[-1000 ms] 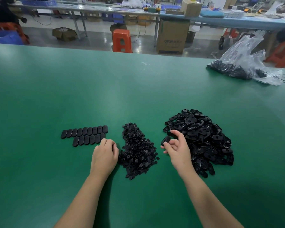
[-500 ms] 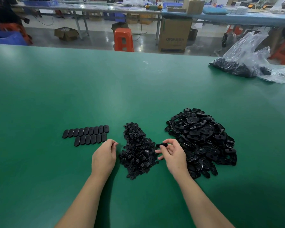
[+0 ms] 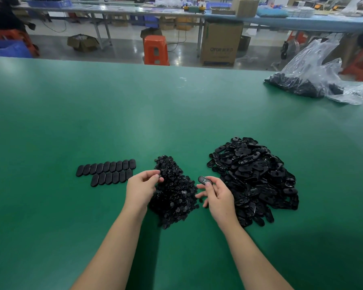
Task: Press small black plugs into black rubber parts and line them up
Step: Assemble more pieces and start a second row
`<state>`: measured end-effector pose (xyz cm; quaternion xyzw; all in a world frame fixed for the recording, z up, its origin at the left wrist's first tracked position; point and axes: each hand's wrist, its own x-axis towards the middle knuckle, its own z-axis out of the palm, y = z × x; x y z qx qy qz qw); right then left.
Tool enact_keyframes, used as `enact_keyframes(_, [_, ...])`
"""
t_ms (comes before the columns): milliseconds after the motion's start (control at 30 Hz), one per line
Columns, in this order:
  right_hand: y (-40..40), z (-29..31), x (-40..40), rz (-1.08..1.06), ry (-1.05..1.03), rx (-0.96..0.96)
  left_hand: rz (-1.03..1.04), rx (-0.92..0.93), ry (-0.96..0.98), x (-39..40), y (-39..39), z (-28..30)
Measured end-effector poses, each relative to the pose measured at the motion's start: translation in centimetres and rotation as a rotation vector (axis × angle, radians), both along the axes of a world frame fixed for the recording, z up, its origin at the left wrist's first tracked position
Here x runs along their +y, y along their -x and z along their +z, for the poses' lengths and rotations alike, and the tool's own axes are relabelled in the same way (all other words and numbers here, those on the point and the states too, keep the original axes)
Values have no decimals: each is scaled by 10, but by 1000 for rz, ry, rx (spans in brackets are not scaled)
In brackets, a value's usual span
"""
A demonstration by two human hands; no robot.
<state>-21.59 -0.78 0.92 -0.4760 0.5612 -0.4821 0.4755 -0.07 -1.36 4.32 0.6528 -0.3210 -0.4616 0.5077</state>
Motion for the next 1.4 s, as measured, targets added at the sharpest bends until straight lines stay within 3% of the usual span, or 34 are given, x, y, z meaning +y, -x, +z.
enact_keyframes(200, [-1, -1, 0, 7, -22, -55, -52, -29, 29, -4, 20, 7])
enact_keyframes(533, [-2, -4, -2, -22, -29, -72, -235, -398, 84, -10, 66, 10])
enact_keyframes(800, [3, -8, -2, -3, 9, 187, -314, -635, 61, -7, 100, 8])
enact_keyframes(1400, [3, -4, -1, -28, 32, 223, -361, -659, 62, -10, 108, 12])
